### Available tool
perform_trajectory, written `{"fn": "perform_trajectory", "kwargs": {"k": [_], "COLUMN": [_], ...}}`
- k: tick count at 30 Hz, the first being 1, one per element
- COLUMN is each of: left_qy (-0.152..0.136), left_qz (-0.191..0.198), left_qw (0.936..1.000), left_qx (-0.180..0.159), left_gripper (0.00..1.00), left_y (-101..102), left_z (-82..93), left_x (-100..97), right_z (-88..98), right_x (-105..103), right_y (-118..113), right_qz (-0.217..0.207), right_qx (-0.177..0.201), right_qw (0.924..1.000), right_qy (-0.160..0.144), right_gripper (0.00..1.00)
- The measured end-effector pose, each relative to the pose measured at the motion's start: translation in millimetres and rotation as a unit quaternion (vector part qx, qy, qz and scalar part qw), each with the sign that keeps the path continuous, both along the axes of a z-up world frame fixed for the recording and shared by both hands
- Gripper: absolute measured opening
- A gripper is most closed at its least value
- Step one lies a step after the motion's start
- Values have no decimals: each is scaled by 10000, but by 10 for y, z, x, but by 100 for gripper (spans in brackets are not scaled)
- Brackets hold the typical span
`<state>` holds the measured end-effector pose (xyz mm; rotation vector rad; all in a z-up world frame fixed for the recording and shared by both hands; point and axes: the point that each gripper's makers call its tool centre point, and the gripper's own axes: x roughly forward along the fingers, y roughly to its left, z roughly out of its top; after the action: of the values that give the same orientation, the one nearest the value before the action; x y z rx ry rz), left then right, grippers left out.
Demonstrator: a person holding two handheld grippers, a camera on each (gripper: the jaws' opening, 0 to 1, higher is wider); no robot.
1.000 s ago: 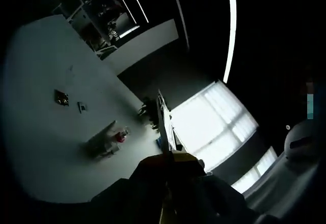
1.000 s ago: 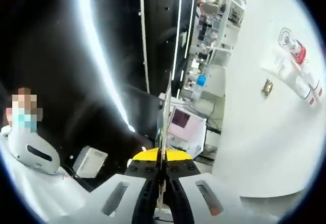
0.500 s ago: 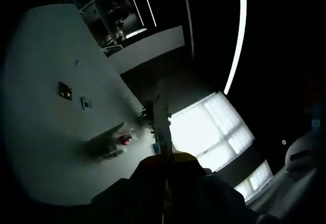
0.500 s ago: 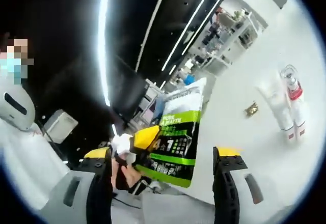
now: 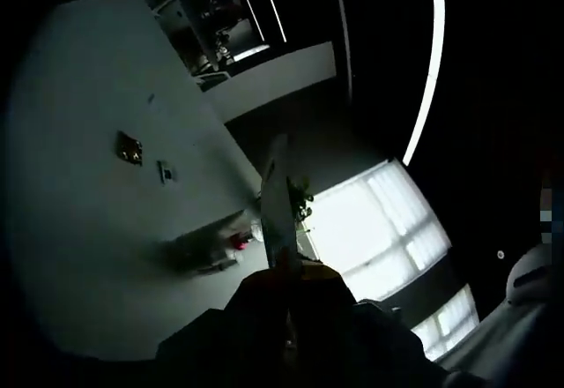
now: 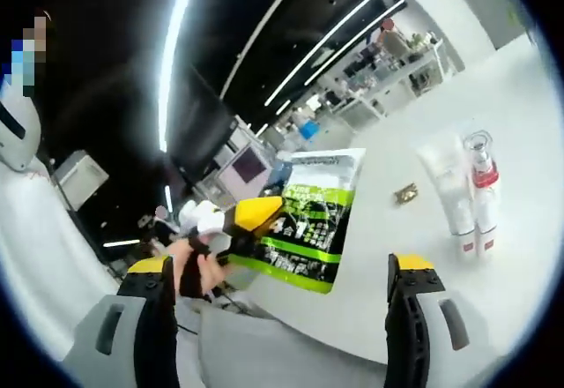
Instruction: Arrange the skincare products in the storage area until every visible bottle or jar stands upright without overlapping.
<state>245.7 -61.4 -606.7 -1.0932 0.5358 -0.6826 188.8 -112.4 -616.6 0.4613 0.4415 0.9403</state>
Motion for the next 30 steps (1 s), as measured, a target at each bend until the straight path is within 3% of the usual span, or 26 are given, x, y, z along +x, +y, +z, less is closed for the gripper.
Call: {"fn": "perform_trajectory", "kwargs": {"k": [4,9,13,20,26,30], "left_qy": [219,484,594,811,935,1044], "left_qz": [-19,-12,-114,-165,-132,-93], "left_qw": [9997,9983,9962,9930,9914,9892], "left_qx": [93,332,624,839,911,1021], "left_gripper": [0,0,0,0,0,0], "left_y": [-24,-30,-65,-163,-299,-339], "left_z": [-248,-500,-736,-1057,-1215,-1351], "left_x": [91,200,298,470,564,617], "right_z": [-237,-462,-656,-694,-811,-810], "right_x": [-53,-58,-109,-61,-138,-109], "right_y": [-71,-197,-249,-357,-283,-308], "right_qz": [-40,-348,-461,-783,-407,-583], "right_qx": [-453,-682,-956,-958,-1643,-1696], "right_qw": [9989,9970,9943,9923,9849,9831], "right_qy": [-78,-75,97,15,-354,-380], "right_gripper": [100,100,100,100,100,100]}}
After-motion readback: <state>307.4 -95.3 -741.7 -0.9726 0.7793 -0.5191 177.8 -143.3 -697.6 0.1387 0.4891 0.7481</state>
